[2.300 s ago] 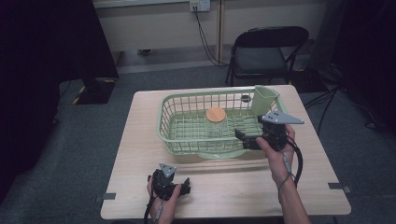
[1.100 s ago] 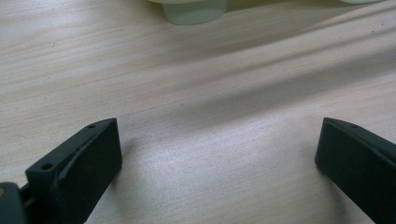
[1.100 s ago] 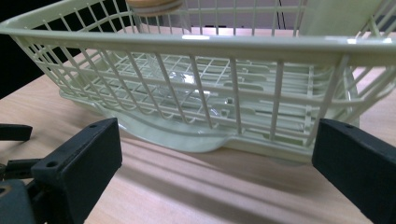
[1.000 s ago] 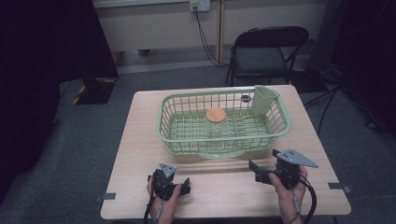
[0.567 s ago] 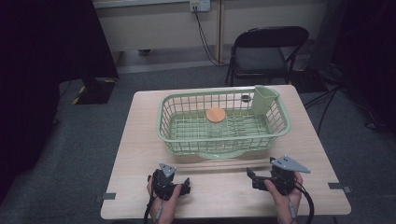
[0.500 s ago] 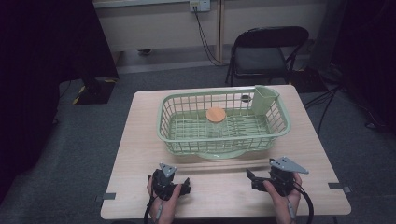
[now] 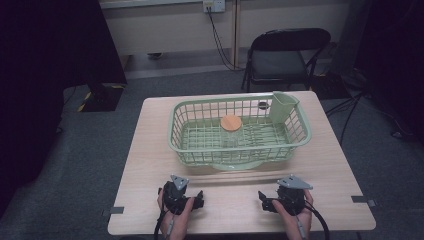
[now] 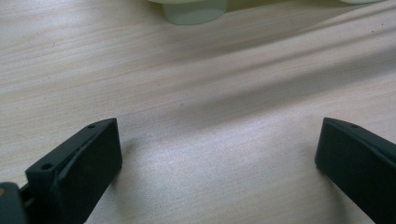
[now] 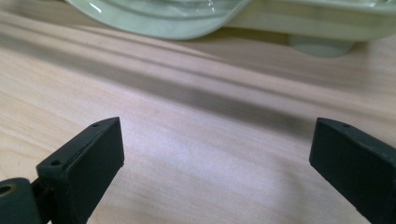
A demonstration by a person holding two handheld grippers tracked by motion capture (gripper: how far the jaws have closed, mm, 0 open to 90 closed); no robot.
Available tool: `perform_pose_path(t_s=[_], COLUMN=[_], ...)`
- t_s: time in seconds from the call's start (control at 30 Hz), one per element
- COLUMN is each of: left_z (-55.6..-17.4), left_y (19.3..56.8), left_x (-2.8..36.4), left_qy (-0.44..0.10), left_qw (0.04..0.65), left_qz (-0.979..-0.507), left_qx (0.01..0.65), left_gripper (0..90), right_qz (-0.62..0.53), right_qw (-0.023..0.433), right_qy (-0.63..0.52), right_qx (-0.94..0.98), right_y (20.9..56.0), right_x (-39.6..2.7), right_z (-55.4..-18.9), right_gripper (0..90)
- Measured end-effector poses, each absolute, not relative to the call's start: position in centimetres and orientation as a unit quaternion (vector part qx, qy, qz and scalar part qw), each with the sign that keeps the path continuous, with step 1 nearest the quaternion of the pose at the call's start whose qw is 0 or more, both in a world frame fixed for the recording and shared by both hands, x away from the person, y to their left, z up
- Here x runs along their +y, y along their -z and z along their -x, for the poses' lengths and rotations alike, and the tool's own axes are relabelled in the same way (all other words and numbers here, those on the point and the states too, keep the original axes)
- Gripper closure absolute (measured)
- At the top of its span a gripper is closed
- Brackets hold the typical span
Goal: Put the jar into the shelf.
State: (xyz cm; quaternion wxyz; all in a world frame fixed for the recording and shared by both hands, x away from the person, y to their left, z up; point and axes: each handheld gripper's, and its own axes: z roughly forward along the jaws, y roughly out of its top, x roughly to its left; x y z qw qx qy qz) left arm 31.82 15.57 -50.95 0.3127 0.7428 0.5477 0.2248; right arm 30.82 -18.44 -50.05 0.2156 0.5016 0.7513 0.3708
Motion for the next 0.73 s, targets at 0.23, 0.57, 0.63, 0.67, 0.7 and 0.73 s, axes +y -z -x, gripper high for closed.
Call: perform_pose_path(t_s=[0.23,0.57,0.63,0.67,0.7,0.73], left_z=[-31.82,-31.81,-31.82,-31.82,-31.82,-31.82], left_y=[50.95,50.96,50.95,50.95,50.95,50.95], left_x=[15.57,15.57,15.56,15.57,15.57,15.57], left_qy=[-0.225,-0.225,-0.225,-0.225,-0.225,-0.225], left_qw=[0.313,0.313,0.313,0.313,0.313,0.313], left_qz=[-0.743,-0.743,-0.743,-0.743,-0.743,-0.743], left_qx=[0.548,0.548,0.548,0.548,0.548,0.548], left_gripper=[0.4,0.4,0.4,0.4,0.4,0.4], right_qz=[-0.507,-0.507,-0.508,-0.507,-0.506,-0.506], right_qw=[0.212,0.22,0.22,0.219,0.218,0.218], right_qy=[-0.349,-0.322,-0.322,-0.323,-0.323,-0.323], right_qx=[0.759,0.769,0.768,0.769,0.769,0.769], right_y=[50.64,50.85,50.85,50.85,50.86,50.86], right_x=[-18.09,-17.63,-17.63,-17.64,-17.64,-17.64], right_z=[-30.96,-31.07,-31.06,-31.08,-31.1,-31.11], right_gripper=[3.2,3.7,3.7,3.2,3.1,3.1])
